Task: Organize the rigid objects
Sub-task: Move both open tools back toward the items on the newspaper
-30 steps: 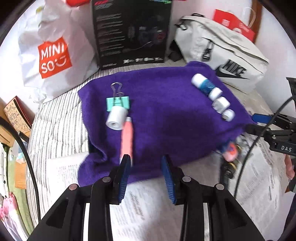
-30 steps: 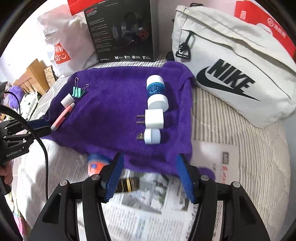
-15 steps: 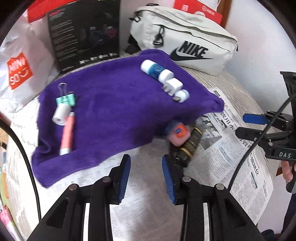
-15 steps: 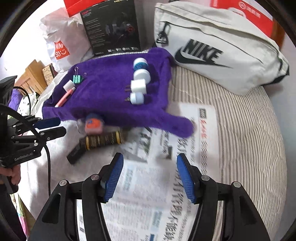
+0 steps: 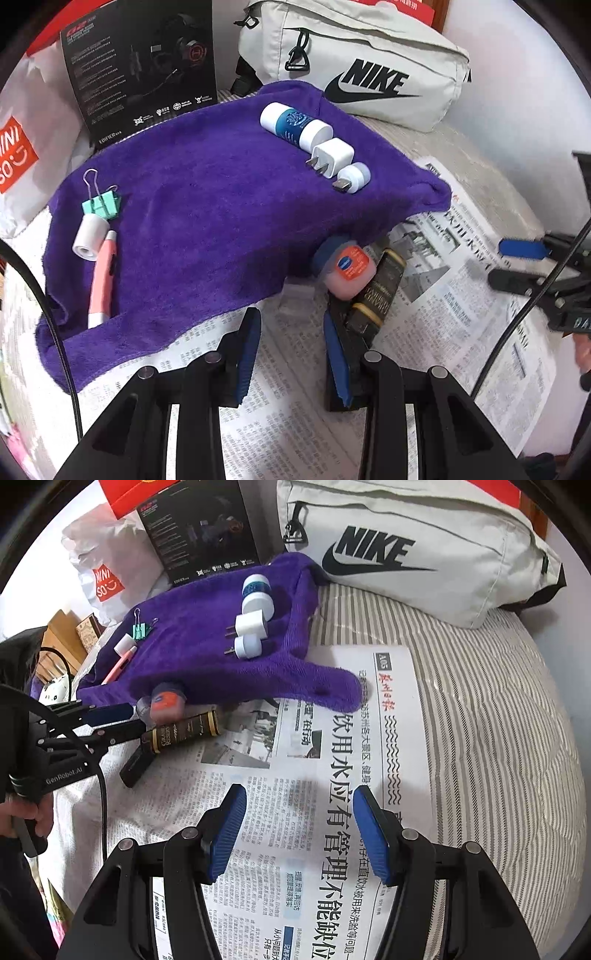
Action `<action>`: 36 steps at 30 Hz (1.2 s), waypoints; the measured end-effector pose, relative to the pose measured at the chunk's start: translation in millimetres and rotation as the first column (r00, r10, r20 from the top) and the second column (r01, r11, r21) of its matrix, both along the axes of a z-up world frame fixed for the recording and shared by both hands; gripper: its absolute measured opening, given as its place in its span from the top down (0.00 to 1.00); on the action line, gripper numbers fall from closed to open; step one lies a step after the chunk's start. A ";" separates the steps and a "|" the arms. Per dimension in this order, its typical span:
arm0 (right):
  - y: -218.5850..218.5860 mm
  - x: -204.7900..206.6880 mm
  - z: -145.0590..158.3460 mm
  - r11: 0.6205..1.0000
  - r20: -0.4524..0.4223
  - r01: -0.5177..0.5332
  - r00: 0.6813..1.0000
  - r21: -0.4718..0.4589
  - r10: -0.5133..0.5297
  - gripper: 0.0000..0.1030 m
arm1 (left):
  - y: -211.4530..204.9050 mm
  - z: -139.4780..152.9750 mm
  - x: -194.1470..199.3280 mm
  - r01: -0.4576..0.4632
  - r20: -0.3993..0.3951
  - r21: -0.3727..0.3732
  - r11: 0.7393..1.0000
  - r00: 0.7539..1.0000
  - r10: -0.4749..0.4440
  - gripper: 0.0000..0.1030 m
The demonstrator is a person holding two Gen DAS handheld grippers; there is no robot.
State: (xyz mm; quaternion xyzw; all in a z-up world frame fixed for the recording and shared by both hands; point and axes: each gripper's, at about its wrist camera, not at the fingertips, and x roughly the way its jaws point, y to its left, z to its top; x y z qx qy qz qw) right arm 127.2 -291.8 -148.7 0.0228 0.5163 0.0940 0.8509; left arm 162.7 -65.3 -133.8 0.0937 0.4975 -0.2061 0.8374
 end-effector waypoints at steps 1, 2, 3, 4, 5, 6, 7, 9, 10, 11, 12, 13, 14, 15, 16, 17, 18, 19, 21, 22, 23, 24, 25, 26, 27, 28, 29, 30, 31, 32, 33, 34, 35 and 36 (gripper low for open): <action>0.1 -0.2 -1.4 1.000 -0.002 0.000 1.000 0.000 0.000 0.42 | -0.6 -0.6 0.7 0.001 0.000 0.000 1.000 1.000 -0.001 0.67; 0.3 -0.3 -2.8 1.000 -0.006 -0.001 1.000 0.000 0.001 0.42 | -1.8 -2.3 2.6 -0.001 -0.001 0.007 1.000 1.000 0.001 0.67; 0.5 -0.9 -4.3 1.000 -0.011 -0.002 1.000 0.001 0.002 0.42 | -3.0 -3.8 3.7 0.000 -0.004 0.012 1.000 1.000 0.001 0.67; 0.4 -1.3 -5.4 1.000 -0.015 -0.004 1.000 0.001 0.004 0.42 | -3.9 -4.5 4.7 0.001 -0.005 0.013 1.000 1.000 0.000 0.69; 0.5 -1.7 -6.5 1.000 -0.019 -0.005 1.000 -0.002 0.005 0.42 | -4.4 -5.0 5.9 0.003 -0.004 0.010 1.000 1.000 -0.003 0.70; 0.5 -1.9 -7.3 1.000 -0.022 -0.005 1.000 -0.004 0.005 0.42 | -4.8 -5.0 6.4 0.006 -0.002 0.006 1.000 1.000 -0.006 0.70; 0.1 -2.4 -7.9 1.000 -0.024 -0.005 1.000 -0.005 0.005 0.42 | -5.3 -5.0 7.1 0.011 -0.001 0.000 1.000 1.000 -0.011 0.73; -0.9 -2.6 -9.2 1.000 -0.029 -0.001 1.000 -0.003 0.001 0.42 | -4.6 -4.7 8.2 0.013 -0.009 -0.017 1.000 1.000 -0.013 0.80; -1.2 -2.6 -9.6 1.000 -0.031 0.001 1.000 -0.001 -0.001 0.42 | -4.4 -4.3 7.8 0.015 -0.011 -0.020 1.000 1.000 -0.015 0.80; -1.0 -2.7 -9.8 1.000 -0.033 0.001 0.999 0.000 -0.001 0.42 | -3.3 -3.2 5.7 0.019 -0.006 -0.016 1.000 1.000 -0.019 0.80; -0.9 -2.6 -9.9 1.000 -0.034 0.001 0.999 0.000 -0.001 0.42 | -2.6 -2.3 4.4 0.018 -0.003 -0.010 1.000 1.000 -0.018 0.80; -0.5 -2.7 -9.9 1.000 -0.034 0.000 0.999 0.000 0.000 0.42 | -1.3 -1.3 2.7 0.017 0.001 -0.004 1.000 1.000 -0.017 0.81; 0.3 -2.7 -9.9 1.000 -0.035 -0.002 0.999 0.000 0.002 0.42 | 0.8 0.2 0.4 0.016 0.006 0.001 1.000 1.000 -0.016 0.83; 1.4 -2.7 -10.0 1.000 -0.035 -0.006 0.999 0.000 0.006 0.42 | 5.4 1.8 -2.5 0.012 0.008 0.003 1.000 1.000 -0.012 0.83; 3.0 -2.9 -10.0 1.000 -0.035 -0.009 0.999 -0.001 0.009 0.42 | 8.5 2.7 -4.3 0.007 0.007 0.003 1.000 1.000 -0.007 0.83; 4.8 -3.0 -9.9 1.000 -0.034 -0.013 0.999 -0.001 0.013 0.42 | 13.5 3.6 -6.8 0.002 0.005 0.001 1.000 1.000 -0.002 0.83; 6.7 -3.1 -10.0 1.000 -0.033 -0.018 0.999 0.000 0.018 0.42 | 16.4 4.0 -8.0 -0.003 0.005 0.002 1.000 1.000 0.002 0.83; 8.5 -3.1 -10.4 1.000 -0.034 -0.023 0.999 0.001 0.023 0.42 | 19.6 4.2 -9.5 -0.009 0.008 0.007 1.000 1.000 0.008 0.83; 12.1 -2.9 -11.4 1.000 -0.038 -0.031 0.999 -0.004 0.031 0.42 | 23.2 4.0 -12.2 -0.005 0.007 0.007 1.000 1.000 0.005 0.83; 13.6 -3.3 -11.6 0.999 -0.039 -0.034 0.999 -0.005 0.034 0.42 | 24.1 3.8 -13.3 0.001 0.006 0.006 1.000 1.000 -0.001 0.83; 14.8 -3.8 -11.5 0.999 -0.039 -0.039 0.999 -0.005 0.039 0.42 | 25.0 3.5 -14.4 0.001 0.008 0.004 1.000 1.000 -0.001 0.83; 16.0 -4.4 -11.6 0.999 -0.039 -0.043 0.998 -0.005 0.043 0.42 | 25.7 3.7 -15.5 -0.003 0.008 0.000 1.000 1.000 0.003 0.83; 16.9 -4.7 -11.6 0.999 -0.039 -0.045 0.998 -0.006 0.045 0.42 | 26.4 4.3 -16.4 -0.003 0.012 -0.005 1.000 1.000 0.003 0.83; 17.5 -4.7 -11.9 0.999 -0.040 -0.047 0.998 -0.008 0.047 0.42 | 26.2 5.9 -17.4 -0.003 0.016 -0.019 1.000 1.000 0.003 0.83; 17.7 -4.7 -12.3 0.999 -0.041 -0.048 0.998 -0.008 0.048 0.42 | 25.2 7.1 -17.7 -0.001 0.015 -0.030 1.000 1.000 0.002 0.83; 17.7 -4.4 -12.9 0.999 -0.043 -0.048 0.998 -0.008 0.048 0.42 | 23.5 8.2 -18.1 0.002 0.015 -0.042 0.999 1.000 -0.002 0.83; 17.4 -4.1 -13.7 0.999 -0.046 -0.048 0.998 -0.007 0.048 0.42 | 20.7 9.7 -17.5 0.005 0.017 -0.052 0.999 1.000 -0.004 0.82; 17.2 -3.9 -14.4 0.999 -0.048 -0.049 0.998 -0.007 0.048 0.42 | 17.5 10.3 -16.6 0.007 0.017 -0.053 0.999 1.000 -0.006 0.82; 17.2 -4.1 -15.0 0.999 -0.049 -0.049 0.998 -0.007 0.049 0.42 | 14.7 10.4 -16.2 0.007 0.016 -0.050 0.999 1.000 -0.006 0.80; 17.0 -4.0 -15.4 0.999 -0.049 -0.049 0.998 -0.007 0.048 0.42 | 9.3 10.1 -14.1 0.007 0.015 -0.040 0.999 1.000 -0.007 0.78; 17.0 -4.2 -15.6 0.999 -0.049 -0.049 0.998 -0.007 0.048 0.42 | 5.9 9.6 -12.9 0.008 0.013 -0.033 0.999 1.000 -0.008 0.77; 17.0 -4.3 -15.6 0.999 -0.050 -0.050 0.998 -0.007 0.050 0.42 | 2.8 8.7 -11.7 0.008 0.011 -0.029 1.000 1.000 -0.007 0.74; 16.8 -4.6 -15.7 0.999 -0.049 -0.052 0.997 -0.007 0.051 0.42 | -0.6 7.6 -10.2 0.008 0.005 -0.027 1.000 1.000 -0.008 0.72; 16.6 -4.9 -15.9 0.999 -0.050 -0.053 0.997 -0.007 0.053 0.42 | -4.2 5.8 -7.6 0.005 -0.002 -0.027 1.000 1.000 -0.005 0.71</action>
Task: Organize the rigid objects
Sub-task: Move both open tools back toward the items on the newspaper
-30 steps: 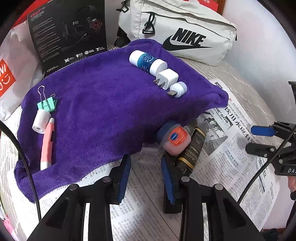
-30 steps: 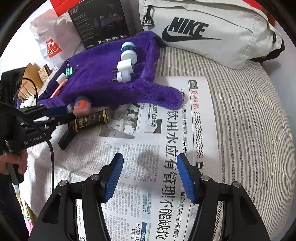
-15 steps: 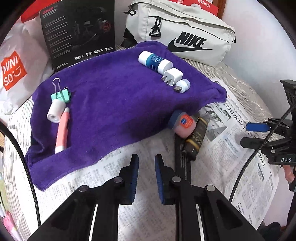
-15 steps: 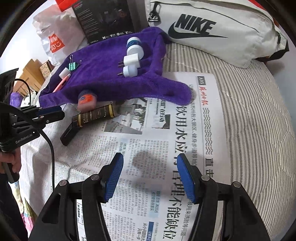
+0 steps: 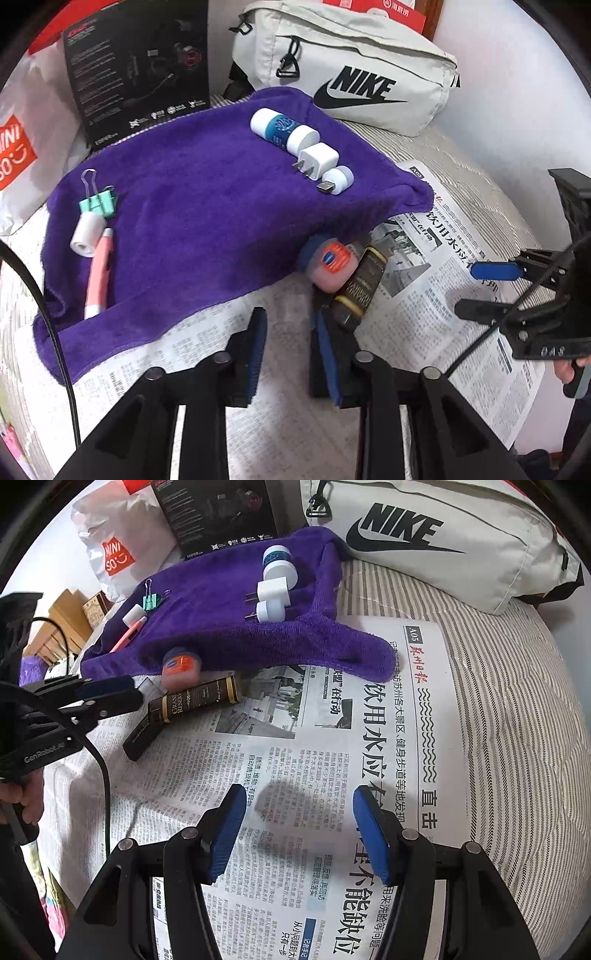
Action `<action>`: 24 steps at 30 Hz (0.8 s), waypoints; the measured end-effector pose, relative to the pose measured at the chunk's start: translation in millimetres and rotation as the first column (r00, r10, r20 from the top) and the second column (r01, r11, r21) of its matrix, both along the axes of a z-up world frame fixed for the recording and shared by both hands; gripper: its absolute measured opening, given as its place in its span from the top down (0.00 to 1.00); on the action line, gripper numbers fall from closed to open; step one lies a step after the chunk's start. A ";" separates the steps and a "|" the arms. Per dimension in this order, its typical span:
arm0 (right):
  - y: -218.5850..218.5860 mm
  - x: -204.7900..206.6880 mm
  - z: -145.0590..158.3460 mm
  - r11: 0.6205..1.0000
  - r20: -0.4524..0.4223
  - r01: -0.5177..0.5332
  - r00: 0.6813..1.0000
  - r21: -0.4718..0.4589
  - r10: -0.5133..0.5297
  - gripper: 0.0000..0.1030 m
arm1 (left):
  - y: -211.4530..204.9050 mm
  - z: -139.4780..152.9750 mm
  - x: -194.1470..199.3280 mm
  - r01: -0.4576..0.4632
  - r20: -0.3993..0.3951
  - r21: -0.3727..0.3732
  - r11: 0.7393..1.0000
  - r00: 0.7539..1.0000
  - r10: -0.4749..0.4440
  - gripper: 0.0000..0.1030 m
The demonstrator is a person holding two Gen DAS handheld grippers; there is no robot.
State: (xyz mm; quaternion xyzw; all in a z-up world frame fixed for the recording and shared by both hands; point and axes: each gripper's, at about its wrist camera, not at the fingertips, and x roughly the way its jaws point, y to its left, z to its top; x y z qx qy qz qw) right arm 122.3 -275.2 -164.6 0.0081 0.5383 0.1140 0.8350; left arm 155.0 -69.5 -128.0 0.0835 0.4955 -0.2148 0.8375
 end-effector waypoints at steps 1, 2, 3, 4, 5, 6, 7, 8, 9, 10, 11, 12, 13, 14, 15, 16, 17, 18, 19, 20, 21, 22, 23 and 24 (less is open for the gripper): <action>-0.1 -0.2 -0.2 1.000 -0.001 -0.001 1.000 0.000 0.001 0.42 | -1.3 -1.0 1.8 -0.005 -0.006 -0.001 1.000 1.000 0.005 0.70; -0.2 -0.5 -0.3 1.000 -0.001 -0.001 1.000 0.001 0.001 0.42 | -2.2 -2.3 3.1 -0.010 -0.012 -0.002 1.000 1.000 0.010 0.69; -0.6 -0.8 -0.5 1.000 -0.001 0.000 1.000 0.003 0.000 0.42 | -2.3 -3.7 4.4 -0.015 -0.018 -0.001 1.000 1.000 0.015 0.69; -1.0 -0.9 -0.9 1.000 -0.001 -0.001 1.000 0.007 0.001 0.42 | -2.2 -5.8 5.5 -0.020 -0.023 -0.001 1.000 1.000 0.020 0.69; -1.2 -1.0 -1.2 1.000 -0.002 -0.001 1.000 0.008 0.001 0.42 | -1.9 -8.3 7.1 -0.027 -0.030 0.002 1.000 0.999 0.027 0.69; -1.3 -0.9 -1.6 1.000 -0.003 -0.001 1.000 0.008 0.001 0.42 | -0.8 -11.0 8.8 -0.037 -0.032 0.006 0.999 0.999 0.037 0.69; -1.1 -1.0 -1.8 1.000 -0.002 -0.001 1.000 0.008 0.001 0.42 | 0.1 -12.1 9.3 -0.041 -0.031 0.007 0.999 0.999 0.041 0.69; -1.0 -1.2 -1.8 1.000 -0.003 -0.001 1.000 0.008 0.001 0.42 | 2.7 -12.3 9.5 -0.044 -0.028 -0.004 0.999 0.999 0.044 0.69; -0.9 -1.2 -1.8 1.000 -0.002 -0.002 1.000 0.009 0.002 0.42 | 4.4 -12.5 9.7 -0.050 -0.025 -0.002 0.999 0.998 0.050 0.69; -1.4 -1.0 -1.9 1.000 -0.001 -0.002 1.000 0.010 0.002 0.41 | 4.8 -12.7 10.0 -0.054 -0.021 0.004 0.999 0.998 0.054 0.69; -1.5 -1.0 -2.2 1.000 -0.002 -0.002 1.000 0.011 0.002 0.41 | 5.5 -14.2 11.1 -0.060 -0.013 0.024 0.998 0.998 0.061 0.69; -1.4 -0.7 -2.5 1.000 -0.002 -0.002 1.000 0.009 0.002 0.41 | 5.0 -15.3 12.3 -0.060 -0.012 0.036 0.998 0.998 0.061 0.69; -1.2 -0.5 -2.6 1.000 -0.002 -0.002 1.000 0.007 0.002 0.40 | 4.1 -16.4 13.1 -0.058 -0.011 0.044 0.997 0.998 0.059 0.69; -0.8 -0.6 -2.6 1.000 -0.001 -0.002 1.000 0.006 0.002 0.39 | 3.0 -17.5 13.6 -0.053 -0.012 0.047 0.998 0.998 0.053 0.69; -0.4 -0.7 -2.7 1.000 -0.001 -0.002 1.000 0.006 0.002 0.39 | 1.1 -18.0 13.7 -0.044 -0.010 0.045 0.998 0.999 0.045 0.69; 0.1 -0.6 -2.8 1.000 0.000 -0.003 1.000 0.004 0.003 0.38 | -0.6 -18.5 13.5 -0.039 -0.006 0.048 0.998 0.999 0.039 0.69; 0.5 -0.5 -3.0 1.000 0.000 -0.003 1.000 0.001 0.003 0.38 | -2.9 -19.9 13.4 -0.034 0.000 0.060 0.998 0.999 0.034 0.69; 0.7 -0.3 -2.9 1.000 0.000 -0.002 1.000 -0.001 0.002 0.38 | -5.2 -21.4 13.3 -0.030 0.007 0.076 0.997 1.000 0.030 0.69; 0.9 0.1 -2.7 1.000 0.001 0.000 1.000 -0.001 0.000 0.38 | -6.7 -21.9 13.5 -0.028 0.012 0.082 0.996 1.000 0.027 0.70; 0.9 0.2 -2.2 1.000 0.001 0.001 1.000 0.001 -0.001 0.38 | -6.6 -21.6 13.1 -0.028 0.017 0.080 0.996 0.999 0.026 0.70; 1.0 0.2 -1.6 1.000 0.002 0.002 1.000 0.003 -0.002 0.38 | -5.7 -21.0 12.9 -0.027 0.022 0.072 0.997 0.999 0.026 0.70; 1.1 0.2 -0.8 1.000 0.003 0.004 1.000 0.005 -0.004 0.38 | -4.1 -20.3 12.1 -0.026 0.023 0.065 0.998 0.999 0.025 0.75; 1.6 0.3 0.5 1.000 0.006 0.007 1.000 0.008 -0.007 0.38 | -2.5 -20.1 11.9 -0.027 0.020 0.056 0.998 0.999 0.026 0.75; 2.3 0.6 2.0 1.000 0.010 0.008 1.000 0.013 -0.009 0.38 | 0.1 -19.4 11.5 -0.030 0.017 0.050 0.998 0.999 0.030 0.75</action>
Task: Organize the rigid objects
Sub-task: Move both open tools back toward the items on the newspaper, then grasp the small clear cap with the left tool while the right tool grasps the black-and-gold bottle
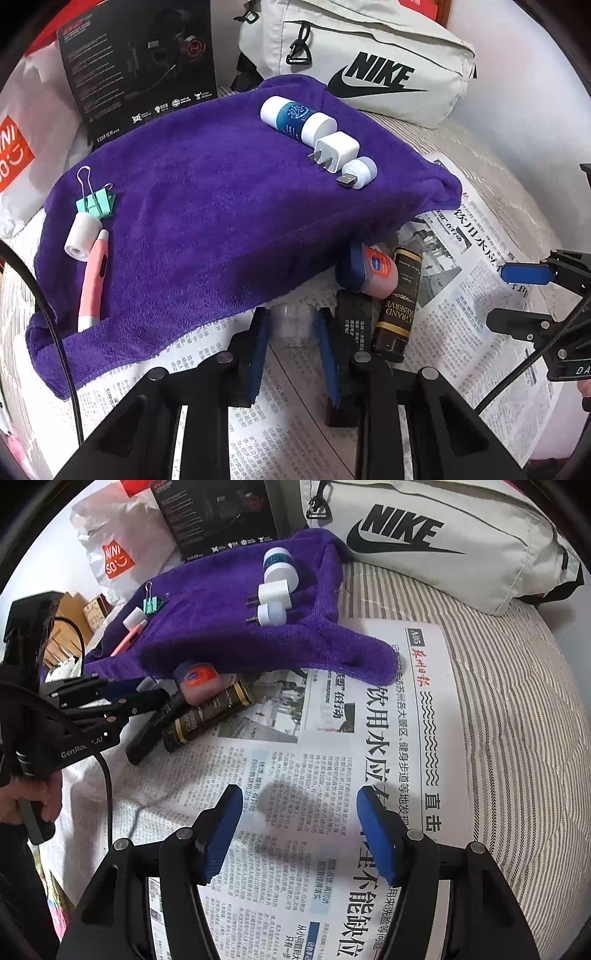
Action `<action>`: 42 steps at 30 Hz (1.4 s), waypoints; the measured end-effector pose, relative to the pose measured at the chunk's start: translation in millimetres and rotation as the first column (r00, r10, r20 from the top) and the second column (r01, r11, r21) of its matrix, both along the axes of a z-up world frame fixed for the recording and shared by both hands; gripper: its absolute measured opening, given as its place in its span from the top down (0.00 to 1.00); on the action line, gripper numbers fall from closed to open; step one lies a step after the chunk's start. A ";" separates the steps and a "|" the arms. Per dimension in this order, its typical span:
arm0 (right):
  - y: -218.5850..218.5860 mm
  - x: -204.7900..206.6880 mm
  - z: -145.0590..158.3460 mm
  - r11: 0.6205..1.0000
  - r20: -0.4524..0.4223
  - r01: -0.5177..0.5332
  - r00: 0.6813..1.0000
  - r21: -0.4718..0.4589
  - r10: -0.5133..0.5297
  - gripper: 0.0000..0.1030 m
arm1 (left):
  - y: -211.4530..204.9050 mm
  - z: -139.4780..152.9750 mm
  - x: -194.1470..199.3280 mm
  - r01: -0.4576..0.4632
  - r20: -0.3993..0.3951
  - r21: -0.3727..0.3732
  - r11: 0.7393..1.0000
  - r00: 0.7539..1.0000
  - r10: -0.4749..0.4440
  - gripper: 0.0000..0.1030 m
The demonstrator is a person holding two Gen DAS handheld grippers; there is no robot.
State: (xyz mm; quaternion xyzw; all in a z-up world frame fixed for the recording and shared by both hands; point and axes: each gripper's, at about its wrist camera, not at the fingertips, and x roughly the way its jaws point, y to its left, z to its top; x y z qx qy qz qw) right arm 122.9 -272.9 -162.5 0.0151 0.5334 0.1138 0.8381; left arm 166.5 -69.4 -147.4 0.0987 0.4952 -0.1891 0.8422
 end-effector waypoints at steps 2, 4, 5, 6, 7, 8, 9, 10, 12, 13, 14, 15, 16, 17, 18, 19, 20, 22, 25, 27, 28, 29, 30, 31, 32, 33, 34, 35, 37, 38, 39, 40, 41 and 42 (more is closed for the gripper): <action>3.1 1.2 2.9 1.000 0.005 -0.003 1.000 0.005 0.003 0.38 | 5.3 2.0 -2.3 -0.009 0.007 0.006 1.000 1.000 0.009 0.75; 8.7 3.1 6.5 1.000 0.019 -0.010 1.000 0.011 0.010 0.38 | 11.0 4.0 -4.1 -0.023 0.012 0.008 1.000 1.000 0.023 0.75; 11.5 4.4 7.5 1.000 0.022 -0.013 1.000 0.015 0.013 0.38 | 16.8 5.3 -5.9 -0.030 0.012 0.011 0.999 0.999 0.030 0.75; 14.6 5.9 8.6 1.000 0.024 -0.017 1.000 0.021 0.017 0.38 | 21.2 6.1 -7.6 -0.038 0.013 0.017 0.999 0.999 0.038 0.75; 19.1 8.4 10.0 0.999 0.028 -0.022 0.999 0.030 0.022 0.38 | 24.4 6.3 -9.2 -0.044 0.016 0.022 0.999 0.999 0.044 0.75; 21.8 10.0 10.7 0.999 0.031 -0.027 0.999 0.039 0.026 0.38 | 29.0 6.5 -11.9 -0.053 0.018 0.032 0.998 0.998 0.053 0.75; 26.0 13.4 10.9 0.998 0.028 -0.032 0.999 0.051 0.030 0.38 | 35.4 6.4 -15.0 -0.064 0.018 0.042 0.997 0.998 0.063 0.75; 29.2 15.7 11.1 0.998 0.026 -0.034 0.999 0.058 0.032 0.38 | 39.5 6.1 -16.2 -0.068 0.016 0.046 0.997 0.998 0.068 0.75; 36.5 21.8 11.9 0.997 0.030 -0.037 0.999 0.072 0.035 0.38 | 52.7 5.1 -20.9 -0.096 0.013 0.053 0.994 0.995 0.095 0.75; 39.9 25.4 11.9 0.997 0.027 -0.034 0.999 0.071 0.032 0.38 | 58.0 4.6 -22.8 -0.105 0.010 0.050 0.993 0.994 0.104 0.75; 43.9 29.0 12.2 0.997 0.028 -0.030 0.999 0.065 0.028 0.38 | 61.1 4.2 -23.6 -0.109 0.008 0.048 0.993 0.994 0.109 0.75; 47.8 32.1 12.5 0.998 0.033 -0.028 0.999 0.060 0.026 0.38 | 65.5 3.1 -25.2 -0.113 0.002 0.043 0.993 0.994 0.113 0.75; 51.0 34.7 12.3 0.998 0.037 -0.028 0.999 0.056 0.026 0.38 | 67.7 1.9 -26.3 -0.115 -0.002 0.041 0.993 0.993 0.115 0.75; 54.1 38.2 11.7 0.999 0.038 -0.022 0.999 0.047 0.020 0.38 | 70.3 0.9 -27.6 -0.117 -0.004 0.043 0.992 0.993 0.118 0.75; 56.4 41.6 11.4 0.999 0.038 -0.016 0.999 0.039 0.015 0.38 | 72.0 0.7 -28.4 -0.119 -0.005 0.044 0.992 0.993 0.119 0.75; 59.1 45.0 11.2 0.999 0.042 -0.012 0.999 0.031 0.011 0.38 | 73.9 0.9 -29.3 -0.120 -0.005 0.040 0.992 0.993 0.120 0.75; 60.6 46.9 11.0 1.000 0.044 -0.014 0.999 0.028 0.012 0.38 | 75.1 1.3 -29.8 -0.121 -0.005 0.033 0.992 0.993 0.121 0.75; 64.3 50.6 10.3 0.999 0.048 -0.027 0.998 0.028 0.026 0.38 | 76.9 1.7 -30.3 -0.121 -0.009 0.019 0.992 0.993 0.122 0.75; 73.4 55.5 6.6 0.998 0.045 -0.055 0.997 -0.015 0.055 0.38 | 78.2 1.3 -30.7 -0.121 -0.010 0.016 0.992 0.993 0.122 0.75; 77.7 55.8 1.9 0.997 0.024 -0.058 0.998 -0.052 0.059 0.38 | 79.5 1.6 -30.5 -0.125 -0.011 0.007 0.992 0.992 0.125 0.75; 78.8 55.4 0.3 0.997 0.023 -0.058 0.998 -0.049 0.060 0.38 | 79.4 1.4 -30.2 -0.125 -0.011 0.003 0.992 0.992 0.125 0.75; 80.3 55.7 -2.3 0.997 0.019 -0.061 0.998 -0.040 0.061 0.38 | 79.1 1.2 -29.4 -0.125 -0.011 0.000 0.992 0.992 0.125 0.75; 82.0 56.1 -5.6 0.997 0.017 -0.058 0.998 -0.041 0.059 0.38 | 79.2 0.8 -29.0 -0.126 -0.011 -0.003 0.992 0.992 0.126 0.75; 82.4 56.0 -7.0 0.998 0.026 -0.053 0.998 -0.039 0.054 0.38 | 79.7 0.8 -29.2 -0.127 -0.010 -0.005 0.992 0.992 0.127 0.75; 81.7 55.6 -7.7 0.998 0.037 -0.047 0.998 -0.031 0.048 0.38 | 79.6 1.0 -29.0 -0.125 -0.011 -0.008 0.992 0.992 0.125 0.75; 80.4 54.8 -8.6 0.999 0.038 -0.046 0.998 -0.024 0.047 0.38 | 79.9 1.0 -29.4 -0.123 -0.013 -0.011 0.992 0.992 0.123 0.75; 78.8 54.4 -9.2 0.999 0.037 -0.048 0.998 -0.023 0.049 0.38 | 79.6 1.0 -29.5 -0.119 -0.015 -0.014 0.993 0.993 0.118 0.75; 77.9 53.6 -9.7 0.998 0.036 -0.050 0.998 -0.034 0.051 0.38 | 80.4 1.2 -29.9 -0.117 -0.015 -0.014 0.993 0.993 0.116 0.75; 75.4 51.6 -11.3 0.994 0.035 -0.052 0.998 -0.101 0.055 0.38 | 80.0 1.2 -29.7 -0.114 -0.014 -0.013 0.993 0.993 0.114 0.75; 73.2 50.9 -12.1 0.991 0.034 -0.052 0.998 -0.124 0.056 0.38 | 80.1 1.1 -29.8 -0.114 -0.013 -0.016 0.993 0.993 0.114 0.75; 69.7 49.9 -12.7 0.989 0.034 -0.055 0.998 -0.137 0.060 0.38 | 80.8 1.2 -30.1 -0.113 -0.014 -0.018 0.993 0.993 0.113 0.75; 67.0 49.4 -12.6 0.989 0.034 -0.056 0.998 -0.137 0.061 0.38 | 81.4 1.3 -30.5 -0.113 -0.013 -0.020 0.993 0.994 0.113 0.75; 63.1 48.9 -12.4 0.990 0.030 -0.053 0.998 -0.132 0.058 0.38 | 81.7 1.3 -30.8 -0.113 -0.014 -0.022 0.993 0.993 0.113 0.75; 60.5 48.7 -12.0 0.991 0.028 -0.048 0.998 -0.128 0.052 0.38 | 81.8 1.4 -30.9 -0.114 -0.014 -0.023 0.993 0.993 0.114 0.75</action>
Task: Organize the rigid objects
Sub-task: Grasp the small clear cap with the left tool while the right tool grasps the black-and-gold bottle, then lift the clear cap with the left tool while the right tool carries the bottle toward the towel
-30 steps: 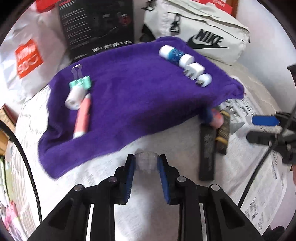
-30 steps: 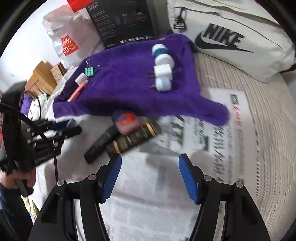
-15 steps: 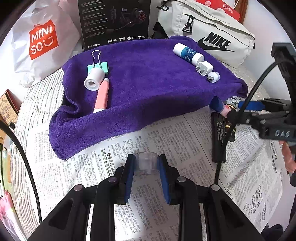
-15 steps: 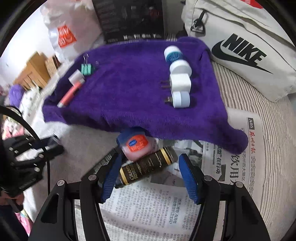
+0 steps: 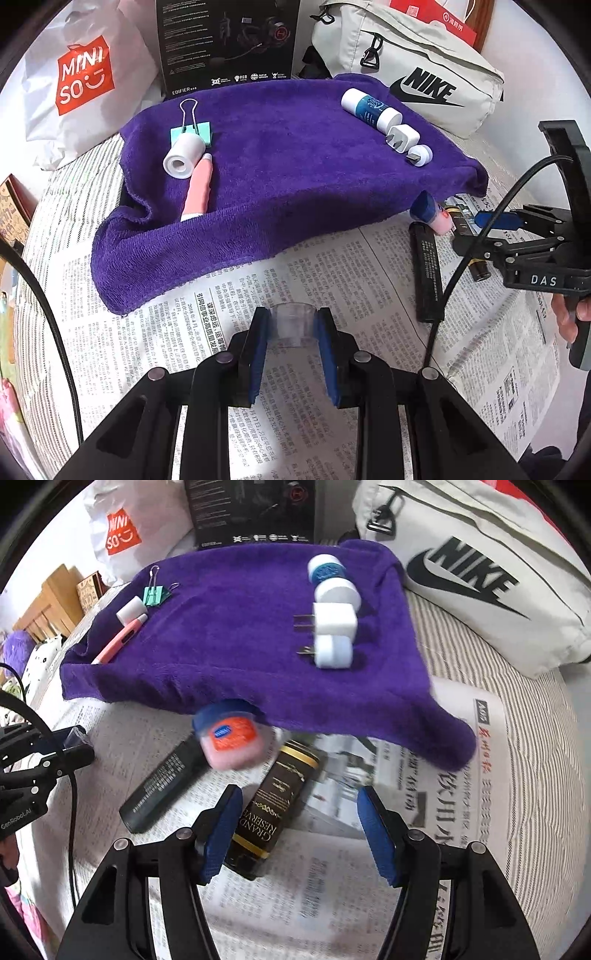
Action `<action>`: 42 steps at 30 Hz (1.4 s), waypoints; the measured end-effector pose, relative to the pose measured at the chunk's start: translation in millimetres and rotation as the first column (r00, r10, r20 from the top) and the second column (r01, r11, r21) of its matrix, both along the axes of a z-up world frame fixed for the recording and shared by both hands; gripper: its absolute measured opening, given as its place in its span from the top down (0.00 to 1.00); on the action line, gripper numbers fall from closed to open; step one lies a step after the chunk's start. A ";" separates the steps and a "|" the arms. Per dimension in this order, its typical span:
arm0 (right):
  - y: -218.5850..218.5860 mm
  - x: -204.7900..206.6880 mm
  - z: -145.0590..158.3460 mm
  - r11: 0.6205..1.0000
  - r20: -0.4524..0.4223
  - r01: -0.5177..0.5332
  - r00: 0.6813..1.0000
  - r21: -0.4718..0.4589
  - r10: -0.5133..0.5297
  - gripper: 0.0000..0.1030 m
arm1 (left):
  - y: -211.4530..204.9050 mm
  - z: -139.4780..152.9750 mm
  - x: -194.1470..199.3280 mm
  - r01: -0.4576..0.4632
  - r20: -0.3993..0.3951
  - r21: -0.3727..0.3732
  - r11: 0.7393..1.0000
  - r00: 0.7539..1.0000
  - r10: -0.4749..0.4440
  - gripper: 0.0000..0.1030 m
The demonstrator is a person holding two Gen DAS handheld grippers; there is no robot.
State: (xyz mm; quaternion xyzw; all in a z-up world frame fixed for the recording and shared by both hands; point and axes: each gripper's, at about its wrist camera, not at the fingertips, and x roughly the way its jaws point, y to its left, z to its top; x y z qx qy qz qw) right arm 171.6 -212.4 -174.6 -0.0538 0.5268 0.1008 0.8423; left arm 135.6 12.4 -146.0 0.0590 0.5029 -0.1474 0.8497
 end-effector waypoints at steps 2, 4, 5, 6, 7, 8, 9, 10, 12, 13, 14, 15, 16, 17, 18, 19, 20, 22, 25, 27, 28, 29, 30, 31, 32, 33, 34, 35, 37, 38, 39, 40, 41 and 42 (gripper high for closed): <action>-2.8 -0.8 0.7 1.000 -0.004 0.007 1.000 0.004 -0.007 0.38 | -0.1 0.0 0.3 -0.002 0.000 0.000 1.000 1.000 0.002 0.75; -1.5 -1.6 -0.1 1.000 0.006 0.002 1.000 0.000 -0.002 0.38 | -0.2 0.0 0.5 -0.004 -0.001 -0.002 1.000 1.000 0.004 0.75; 0.4 -2.6 -0.9 1.000 0.016 -0.003 1.000 -0.011 0.003 0.38 | -0.1 0.2 0.5 -0.006 -0.001 -0.004 1.000 1.000 0.006 0.75; 1.9 -4.0 -0.9 1.000 0.029 -0.007 1.000 -0.020 0.008 0.41 | 0.0 0.3 0.7 -0.007 -0.001 -0.005 1.000 1.000 0.007 0.75; 2.6 -4.8 -0.3 1.000 0.035 -0.009 0.999 -0.016 0.009 0.45 | 0.2 0.3 0.9 -0.006 -0.002 -0.004 1.000 1.000 0.006 0.75; 3.1 -6.0 0.2 1.000 0.042 -0.012 0.999 -0.006 0.012 0.51 | 0.2 0.2 0.8 -0.006 -0.002 -0.004 1.000 1.000 0.006 0.75; 4.2 -7.7 0.5 1.000 0.047 -0.017 0.999 -0.009 0.018 0.57 | 0.2 0.2 0.9 -0.005 -0.003 -0.004 1.000 1.000 0.005 0.75; 5.4 -9.2 1.1 0.999 0.050 -0.029 0.998 -0.013 0.030 0.61 | 0.3 0.0 0.9 -0.004 -0.003 -0.003 1.000 1.000 0.004 0.75; 6.4 -11.9 2.9 0.999 0.043 -0.048 0.998 -0.018 0.049 0.76 | 0.0 -0.2 1.2 -0.002 -0.004 0.000 1.000 1.000 0.002 0.75; 5.6 -13.5 3.5 0.998 0.038 -0.051 0.998 -0.023 0.052 0.76 | -0.3 -0.3 1.0 -0.002 -0.003 0.001 1.000 1.000 0.002 0.75; 4.2 -14.8 3.6 0.998 0.032 -0.053 0.998 -0.024 0.054 0.76 | -0.5 -0.5 0.7 -0.001 -0.003 0.001 1.000 1.000 0.001 0.75; 3.7 -15.0 3.4 0.998 0.030 -0.053 0.998 -0.023 0.053 0.76 | -0.9 -0.8 0.4 -0.001 -0.004 0.001 1.000 1.000 0.001 0.75; 2.1 -16.0 3.3 0.999 0.029 -0.049 0.998 -0.019 0.050 0.76 | -1.3 -1.1 0.0 -0.001 -0.003 0.001 1.000 1.000 0.001 0.75; 1.3 -16.7 3.1 0.999 0.029 -0.047 0.998 -0.015 0.048 0.76 | -1.7 -1.5 -0.2 -0.002 -0.002 0.001 1.000 1.000 0.002 0.75; 1.9 -16.7 2.8 0.999 0.030 -0.047 0.998 -0.015 0.047 0.76 | -1.6 -1.7 0.0 -0.003 -0.003 0.001 1.000 1.000 0.003 0.75; 2.3 -16.5 2.5 0.999 0.029 -0.046 0.998 -0.017 0.047 0.76 | -1.9 -1.8 0.0 -0.004 -0.003 0.001 1.000 1.000 0.004 0.75; 2.6 -16.4 2.4 0.999 0.030 -0.044 0.999 -0.017 0.045 0.75 | -1.5 -1.9 0.0 -0.004 -0.003 0.001 1.000 1.000 0.004 0.75; 3.3 -15.6 1.9 0.999 0.036 -0.043 0.998 -0.014 0.044 0.75 | -1.7 -2.2 0.1 -0.004 -0.004 0.003 1.000 1.000 0.004 0.75; 1.6 -14.8 2.1 0.999 0.031 -0.051 0.998 -0.002 0.051 0.75 | -1.7 -2.0 0.2 -0.005 -0.007 0.004 1.000 1.000 0.005 0.75; 0.4 -15.2 2.5 0.999 0.017 -0.055 0.998 -0.001 0.055 0.75 | -2.5 -2.8 0.1 -0.005 -0.007 0.010 1.000 1.000 0.005 0.75; 0.7 -15.3 2.4 0.999 0.017 -0.054 0.998 -0.003 0.054 0.75 | -3.3 -2.9 0.5 -0.007 -0.006 0.011 1.000 1.000 0.007 0.75; 1.3 -15.5 1.9 0.999 0.021 -0.051 0.998 -0.003 0.051 0.73 | -3.9 -3.3 0.9 -0.010 -0.004 0.010 1.000 1.000 0.010 0.75; 2.4 -16.2 1.6 0.999 0.026 -0.052 0.998 -0.004 0.052 0.73 | -4.4 -3.6 1.3 -0.011 -0.002 0.008 1.000 1.000 0.011 0.75; 3.4 -16.8 1.3 0.998 0.032 -0.055 0.998 -0.010 0.055 0.73 | -4.5 -4.0 1.5 -0.011 0.000 0.005 1.000 1.000 0.011 0.75; 3.5 -17.2 1.3 0.998 0.033 -0.056 0.998 -0.012 0.057 0.73 | -4.8 -4.3 1.7 -0.013 0.001 0.001 1.000 1.000 0.013 0.75; 2.8 -17.0 1.4 0.998 0.031 -0.056 0.998 -0.008 0.057 0.74 | -4.5 -4.2 1.6 -0.013 0.001 -0.002 1.000 1.000 0.013 0.75; 1.7 -16.6 1.7 0.998 0.029 -0.056 0.998 -0.003 0.056 0.75 | -4.3 -4.2 1.4 -0.013 0.001 -0.003 1.000 1.000 0.013 0.75; 0.0 -16.2 2.0 0.998 0.025 -0.057 0.998 0.003 0.057 0.76 | -3.7 -4.1 1.3 -0.014 0.001 -0.006 1.000 1.000 0.014 0.75; -3.4 -16.2 3.3 0.998 0.009 -0.060 0.998 0.025 0.060 0.76 | -2.5 -3.3 0.1 -0.014 -0.003 -0.014 1.000 1.000 0.014 0.75; -4.5 -16.6 4.0 0.998 0.004 -0.061 0.998 0.033 0.061 0.77 | -2.1 -2.1 -1.5 -0.014 0.002 -0.014 1.000 1.000 0.014 0.75; -6.0 -17.5 5.4 0.997 0.003 -0.063 0.998 0.041 0.063 0.77 | -0.9 0.2 -3.5 -0.017 0.009 -0.018 1.000 1.000 0.017 0.75; -6.7 -18.3 6.4 0.997 0.004 -0.064 0.998 0.043 0.064 0.77 | -0.2 1.5 -4.4 -0.020 0.012 -0.021 1.000 1.000 0.020 0.75; -7.8 -19.2 8.1 0.997 0.007 -0.064 0.998 0.040 0.064 0.77 | 1.2 3.5 -5.8 -0.022 0.017 -0.024 0.999 1.000 0.023 0.75; -8.5 -19.9 9.9 0.997 0.010 -0.063 0.998 0.039 0.062 0.77 | 2.9 6.2 -7.0 -0.023 0.020 -0.031 0.999 1.000 0.023 0.75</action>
